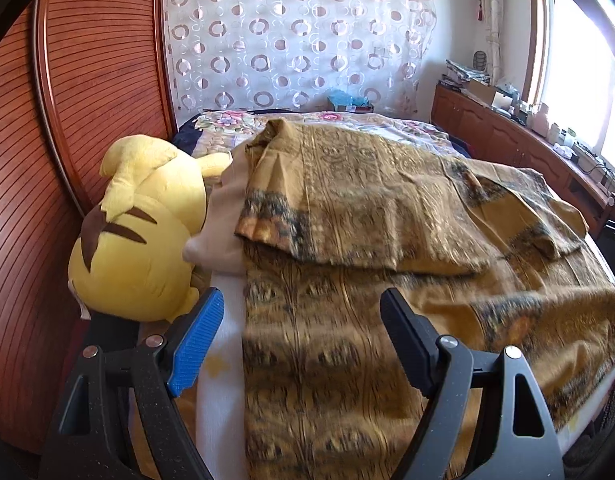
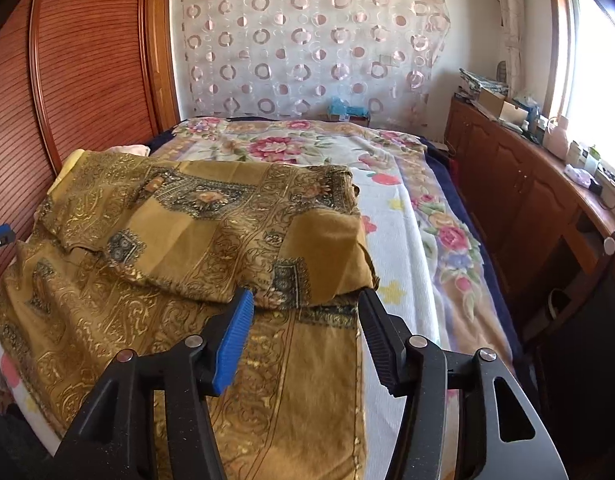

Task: Fold small clothes

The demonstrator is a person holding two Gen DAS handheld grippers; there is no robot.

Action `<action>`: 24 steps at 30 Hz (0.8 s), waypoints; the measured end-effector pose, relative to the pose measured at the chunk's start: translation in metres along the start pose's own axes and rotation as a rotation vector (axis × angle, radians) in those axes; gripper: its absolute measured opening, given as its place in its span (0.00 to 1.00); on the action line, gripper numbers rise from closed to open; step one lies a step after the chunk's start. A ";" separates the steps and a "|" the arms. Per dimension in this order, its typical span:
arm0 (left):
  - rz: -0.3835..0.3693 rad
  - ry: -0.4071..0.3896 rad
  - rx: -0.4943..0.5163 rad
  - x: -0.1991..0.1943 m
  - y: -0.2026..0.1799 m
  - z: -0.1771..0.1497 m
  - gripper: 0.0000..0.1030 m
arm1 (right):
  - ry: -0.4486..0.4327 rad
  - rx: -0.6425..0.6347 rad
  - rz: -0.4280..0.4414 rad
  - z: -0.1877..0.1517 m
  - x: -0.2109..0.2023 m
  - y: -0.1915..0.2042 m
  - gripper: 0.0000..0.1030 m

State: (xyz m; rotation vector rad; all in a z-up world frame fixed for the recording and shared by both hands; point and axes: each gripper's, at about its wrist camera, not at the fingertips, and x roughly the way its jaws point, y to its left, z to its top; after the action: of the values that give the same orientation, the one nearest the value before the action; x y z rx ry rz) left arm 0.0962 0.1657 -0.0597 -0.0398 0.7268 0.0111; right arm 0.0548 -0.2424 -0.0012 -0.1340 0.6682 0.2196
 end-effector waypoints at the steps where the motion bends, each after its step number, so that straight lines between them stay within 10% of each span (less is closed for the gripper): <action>1: 0.006 -0.001 0.002 0.003 0.001 0.005 0.79 | 0.006 0.001 -0.005 0.003 0.004 -0.001 0.55; 24: 0.012 0.141 -0.021 0.091 0.027 0.053 0.53 | 0.122 0.107 -0.020 0.036 0.062 -0.042 0.55</action>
State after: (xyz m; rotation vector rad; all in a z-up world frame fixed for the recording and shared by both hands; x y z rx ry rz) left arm 0.1983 0.1947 -0.0816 -0.0565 0.8683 0.0274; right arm 0.1342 -0.2663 -0.0099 -0.0513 0.7977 0.1567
